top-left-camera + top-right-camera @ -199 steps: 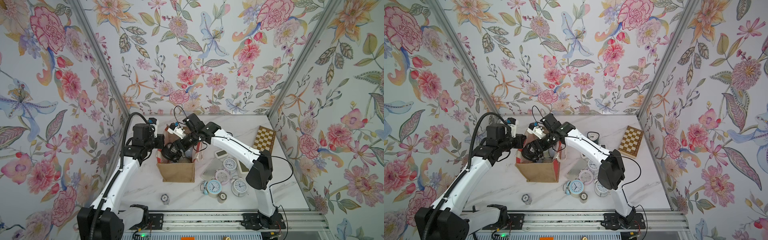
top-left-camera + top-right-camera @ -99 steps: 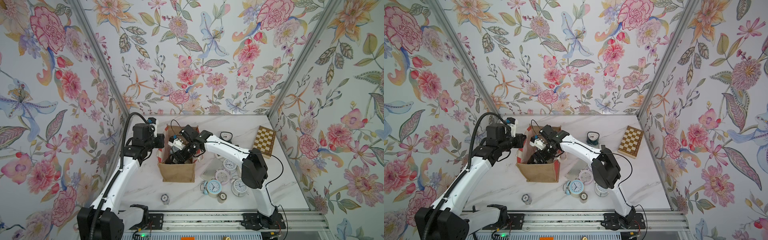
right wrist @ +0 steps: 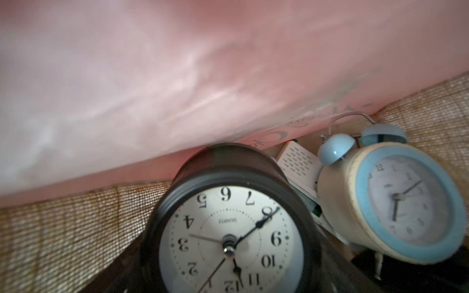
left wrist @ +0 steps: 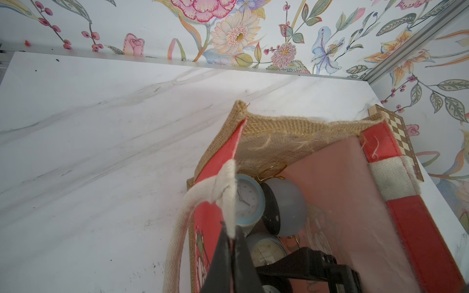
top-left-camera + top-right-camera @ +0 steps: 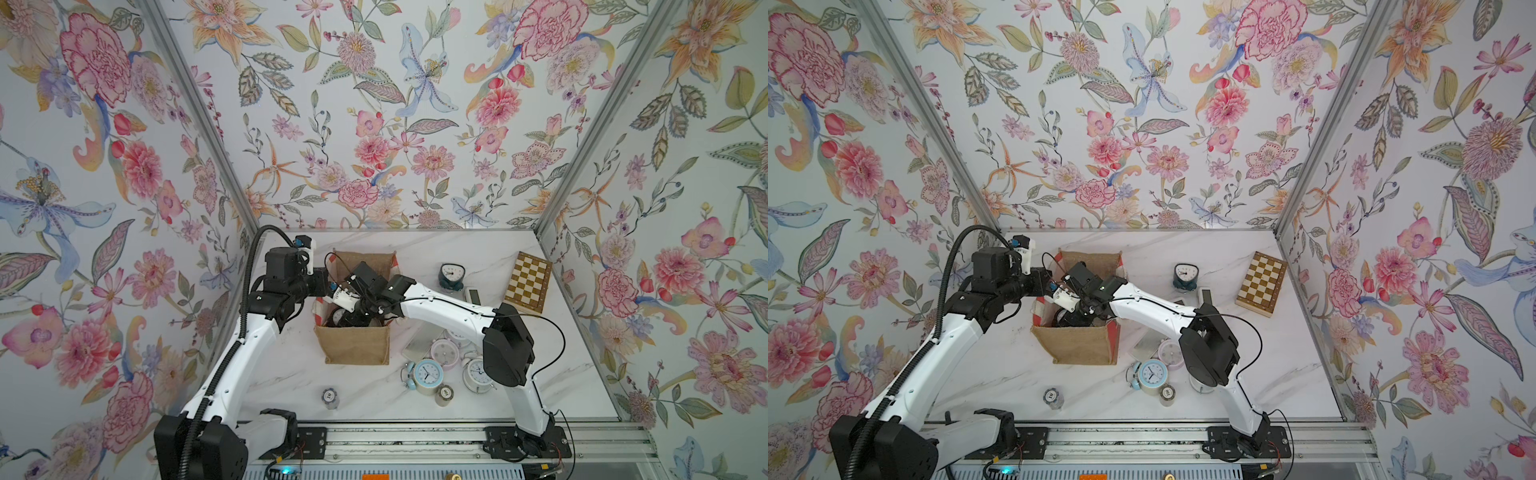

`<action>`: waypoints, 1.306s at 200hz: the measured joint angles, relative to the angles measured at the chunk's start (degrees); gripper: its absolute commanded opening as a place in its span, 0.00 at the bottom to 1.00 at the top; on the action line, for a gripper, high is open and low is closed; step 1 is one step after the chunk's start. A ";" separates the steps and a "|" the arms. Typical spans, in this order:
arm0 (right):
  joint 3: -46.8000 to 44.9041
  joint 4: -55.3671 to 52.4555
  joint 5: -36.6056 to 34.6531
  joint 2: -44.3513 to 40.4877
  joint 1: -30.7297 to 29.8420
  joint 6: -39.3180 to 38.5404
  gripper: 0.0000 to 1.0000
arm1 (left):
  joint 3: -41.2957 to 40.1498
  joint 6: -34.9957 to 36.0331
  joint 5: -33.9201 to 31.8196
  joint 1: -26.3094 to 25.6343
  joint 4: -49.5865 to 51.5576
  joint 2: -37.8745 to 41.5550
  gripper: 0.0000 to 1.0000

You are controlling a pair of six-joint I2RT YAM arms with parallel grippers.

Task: Put the alarm clock into the canvas bag
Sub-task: Place the alarm at the canvas bag.

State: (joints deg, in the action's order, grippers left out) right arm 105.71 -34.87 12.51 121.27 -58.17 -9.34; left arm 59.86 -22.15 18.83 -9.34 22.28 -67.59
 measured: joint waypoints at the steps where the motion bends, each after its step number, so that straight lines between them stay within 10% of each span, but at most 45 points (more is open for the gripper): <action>1: -0.11 0.02 -0.17 0.00 -0.02 -0.11 0.69 | 0.00 0.00 0.00 0.00 0.00 0.00 0.00; 76: -3.06 -1.31 6.75 -1.22 0.13 -2.03 1.00 | 0.00 -0.85 0.04 -0.07 -0.50 0.00 0.00; 174: -2.91 -2.05 12.09 -9.73 5.03 3.56 0.99 | 0.00 -1.25 0.26 -0.07 -1.16 0.00 0.00; 261: -2.64 -3.26 2.49 -15.52 11.91 7.91 0.99 | 0.00 -1.27 0.28 -0.07 -1.33 0.00 0.00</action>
State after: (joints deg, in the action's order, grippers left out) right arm 103.07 -38.13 15.00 105.75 -46.26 -1.43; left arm 59.86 -23.42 19.11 -9.41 20.95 -67.59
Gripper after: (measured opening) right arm 0.992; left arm 0.054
